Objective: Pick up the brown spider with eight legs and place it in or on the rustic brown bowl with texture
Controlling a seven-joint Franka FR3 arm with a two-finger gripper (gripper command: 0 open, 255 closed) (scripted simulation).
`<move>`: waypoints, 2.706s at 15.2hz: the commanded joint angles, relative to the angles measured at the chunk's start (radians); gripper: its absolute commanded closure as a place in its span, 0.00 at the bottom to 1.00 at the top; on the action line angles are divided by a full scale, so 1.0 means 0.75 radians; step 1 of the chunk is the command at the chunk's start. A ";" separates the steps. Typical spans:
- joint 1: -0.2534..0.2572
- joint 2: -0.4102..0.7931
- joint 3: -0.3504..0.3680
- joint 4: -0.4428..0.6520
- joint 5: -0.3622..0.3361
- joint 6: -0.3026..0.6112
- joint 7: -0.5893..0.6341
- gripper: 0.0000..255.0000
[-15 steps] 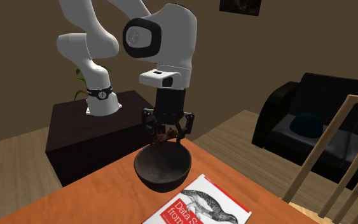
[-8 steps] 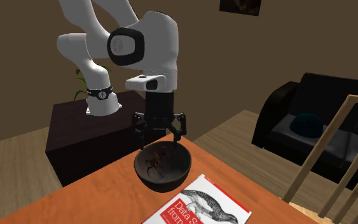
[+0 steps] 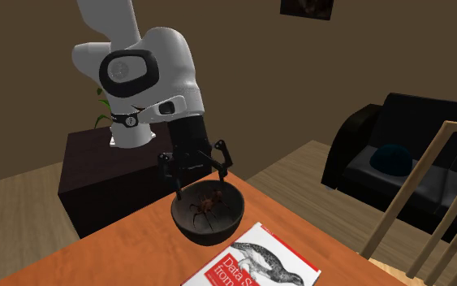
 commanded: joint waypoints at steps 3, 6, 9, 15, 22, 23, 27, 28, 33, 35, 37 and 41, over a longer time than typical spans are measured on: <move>0.034 0.060 -0.041 0.054 -0.090 0.009 0.083 0.00; 0.034 0.060 -0.041 0.054 -0.090 0.009 0.083 0.00; 0.034 0.060 -0.041 0.053 -0.090 0.009 0.082 0.00; 0.034 0.060 -0.041 0.053 -0.090 0.009 0.082 1.00; -0.133 0.091 0.134 -0.024 0.235 0.044 -0.268 0.00; -0.256 0.115 0.266 -0.059 0.382 0.040 -0.433 0.00; -0.282 0.205 0.288 -0.026 0.363 0.045 -0.444 0.00; -0.248 0.224 0.253 -0.009 0.339 0.055 -0.419 0.00; -0.134 0.293 0.134 0.053 0.266 0.089 -0.341 0.00; -0.134 0.293 0.134 0.053 0.266 0.089 -0.341 0.00; -0.134 0.293 0.134 0.053 0.266 0.089 -0.341 0.00; -0.134 0.293 0.135 0.053 0.266 0.089 -0.341 1.00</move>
